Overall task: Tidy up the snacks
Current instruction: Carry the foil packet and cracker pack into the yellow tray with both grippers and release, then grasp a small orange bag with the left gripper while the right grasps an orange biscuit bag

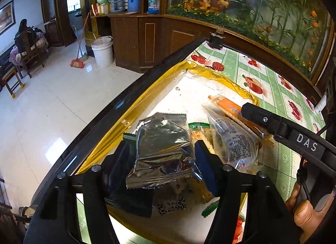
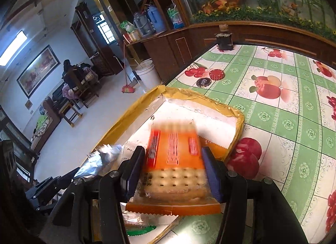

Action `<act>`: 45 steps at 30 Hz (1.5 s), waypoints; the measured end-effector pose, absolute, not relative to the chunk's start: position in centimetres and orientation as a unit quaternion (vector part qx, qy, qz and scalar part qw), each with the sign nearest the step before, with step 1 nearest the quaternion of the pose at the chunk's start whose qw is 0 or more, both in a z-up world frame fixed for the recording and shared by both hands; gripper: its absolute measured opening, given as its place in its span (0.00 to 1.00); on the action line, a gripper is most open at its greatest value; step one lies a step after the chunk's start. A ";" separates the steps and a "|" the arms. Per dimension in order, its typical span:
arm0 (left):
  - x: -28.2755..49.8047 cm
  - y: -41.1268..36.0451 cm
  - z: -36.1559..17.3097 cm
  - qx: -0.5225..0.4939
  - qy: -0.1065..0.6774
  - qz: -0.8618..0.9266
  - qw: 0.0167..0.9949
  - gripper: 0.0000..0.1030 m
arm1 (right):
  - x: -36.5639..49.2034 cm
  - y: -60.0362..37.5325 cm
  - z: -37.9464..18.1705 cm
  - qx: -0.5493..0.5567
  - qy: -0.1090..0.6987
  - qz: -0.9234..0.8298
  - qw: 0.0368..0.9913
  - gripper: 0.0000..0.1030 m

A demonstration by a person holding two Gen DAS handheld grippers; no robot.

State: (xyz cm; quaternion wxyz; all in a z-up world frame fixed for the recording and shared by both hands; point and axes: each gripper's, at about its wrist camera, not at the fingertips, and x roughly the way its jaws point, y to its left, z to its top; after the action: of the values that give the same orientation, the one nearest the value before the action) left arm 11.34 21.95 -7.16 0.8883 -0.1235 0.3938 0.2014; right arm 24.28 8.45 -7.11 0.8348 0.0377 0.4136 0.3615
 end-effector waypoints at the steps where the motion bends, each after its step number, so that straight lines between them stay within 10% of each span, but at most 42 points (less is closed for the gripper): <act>1: 11.2 21.9 -6.9 -0.122 0.389 0.207 0.889 0.71 | 24.2 8.2 -7.1 0.043 0.413 0.363 0.834 0.62; 45: 14.2 -1.4 -8.0 -0.018 0.439 -0.022 0.898 0.72 | 23.6 -25.0 -10.3 0.140 0.420 0.084 0.893 0.81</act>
State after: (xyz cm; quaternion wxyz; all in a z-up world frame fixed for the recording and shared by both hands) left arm 14.20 -1.43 -7.96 0.8980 -0.0176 0.4391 -0.0218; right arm 23.65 -24.99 -10.26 0.8929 0.1399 0.4196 0.0844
